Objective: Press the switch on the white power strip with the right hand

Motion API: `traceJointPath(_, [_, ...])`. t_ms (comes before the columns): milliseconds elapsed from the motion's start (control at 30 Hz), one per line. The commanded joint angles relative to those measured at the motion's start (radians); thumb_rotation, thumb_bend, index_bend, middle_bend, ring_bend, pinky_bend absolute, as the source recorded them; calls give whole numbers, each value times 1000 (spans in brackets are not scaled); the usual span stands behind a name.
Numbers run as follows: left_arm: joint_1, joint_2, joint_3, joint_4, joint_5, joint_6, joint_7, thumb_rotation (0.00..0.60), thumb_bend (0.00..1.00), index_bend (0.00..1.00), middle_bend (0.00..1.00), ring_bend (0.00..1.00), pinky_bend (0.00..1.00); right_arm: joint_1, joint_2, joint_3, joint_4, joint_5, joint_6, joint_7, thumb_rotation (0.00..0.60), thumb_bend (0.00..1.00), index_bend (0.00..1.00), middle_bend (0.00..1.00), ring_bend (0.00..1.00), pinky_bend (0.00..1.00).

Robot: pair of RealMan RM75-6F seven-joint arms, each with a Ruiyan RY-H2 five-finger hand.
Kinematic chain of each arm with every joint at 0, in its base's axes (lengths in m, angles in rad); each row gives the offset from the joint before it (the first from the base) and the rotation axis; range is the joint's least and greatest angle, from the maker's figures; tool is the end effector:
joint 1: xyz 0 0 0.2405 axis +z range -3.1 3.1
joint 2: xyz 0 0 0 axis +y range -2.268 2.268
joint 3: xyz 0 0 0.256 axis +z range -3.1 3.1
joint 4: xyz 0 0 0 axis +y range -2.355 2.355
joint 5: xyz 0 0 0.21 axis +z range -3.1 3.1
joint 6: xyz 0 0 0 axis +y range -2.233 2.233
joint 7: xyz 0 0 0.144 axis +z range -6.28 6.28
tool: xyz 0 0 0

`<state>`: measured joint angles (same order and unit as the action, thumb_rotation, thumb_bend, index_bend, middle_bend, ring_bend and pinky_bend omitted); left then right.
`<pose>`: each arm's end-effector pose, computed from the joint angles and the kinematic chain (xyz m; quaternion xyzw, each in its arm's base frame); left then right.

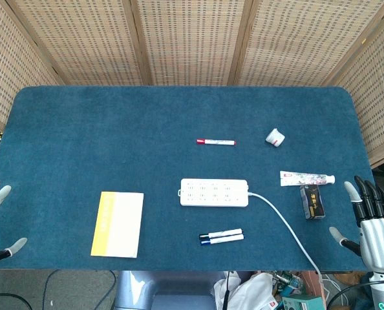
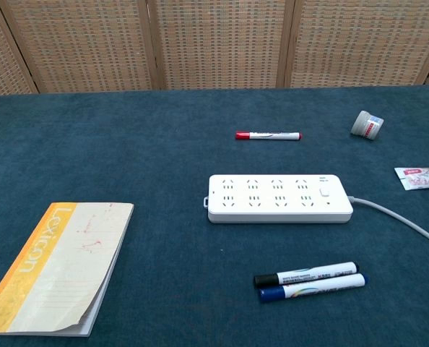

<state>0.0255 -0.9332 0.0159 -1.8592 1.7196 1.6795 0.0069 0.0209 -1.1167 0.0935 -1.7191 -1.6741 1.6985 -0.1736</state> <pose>-0.2570 0.1322 0.2012 -0.5948 -0.3560 -0.4538 0.5599 -0.2642 -0.1645 0.1782 0.5821 -0.2733 0.4570 0.6145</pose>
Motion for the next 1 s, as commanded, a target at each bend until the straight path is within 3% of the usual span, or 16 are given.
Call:
traceJointPath(33, [0,-1,-1,0,-2,-2,1,600,16,0,0,0,0,0,0,-1,-1,-2,-1,0,600,0,0,0,0,0])
traceJointPath(233, [-1,-2,-4,-2,-5,-1,-1,600,16,0,0,0,0,12,5,-7,-2,18,-41,35,600,0,0,0,0,0])
traceJointPath(433, [-11,-5,-15,-10,-37,-25,16,600,16,0,0,0,0,93,16,2,1,24,-176,34,600,0,0,4,0,29])
traceJointPath(467, [-14,-6,-17,-9,-45,-33,22,600,16,0,0,0,0,124,30,3,-15,23,-229,33,600,0,0,22,13,74])
traceJointPath(500, [-16,-7,-19,-10,-49,-37,26,600,16,0,0,0,0,144,39,8,-27,27,-258,38,600,0,0,84,80,195])
traceJointPath(567, [-19,-7,-21,-13,-54,-41,32,600,16,0,0,0,0,173,47,13,-44,27,-300,50,600,36,0,295,306,491])
traceJointPath(633, [-22,-9,-25,-17,-61,-47,42,600,16,0,0,0,0,214,55,18,-65,30,-362,69,600,171,0,546,576,784])
traceJointPath(733, [-28,-12,-29,-28,-71,-59,61,600,16,0,0,0,0,281,52,36,-84,50,-456,91,600,424,6,729,764,980])
traceJointPath(833, [-34,-13,-33,-34,-86,-71,73,600,16,0,0,0,0,348,31,56,-79,87,-552,47,600,635,92,809,840,1000])
traceJointPath(1000, [-48,-11,-49,-48,-129,-98,81,600,16,0,0,0,0,490,-58,83,-34,250,-794,-46,600,781,219,827,864,1000])
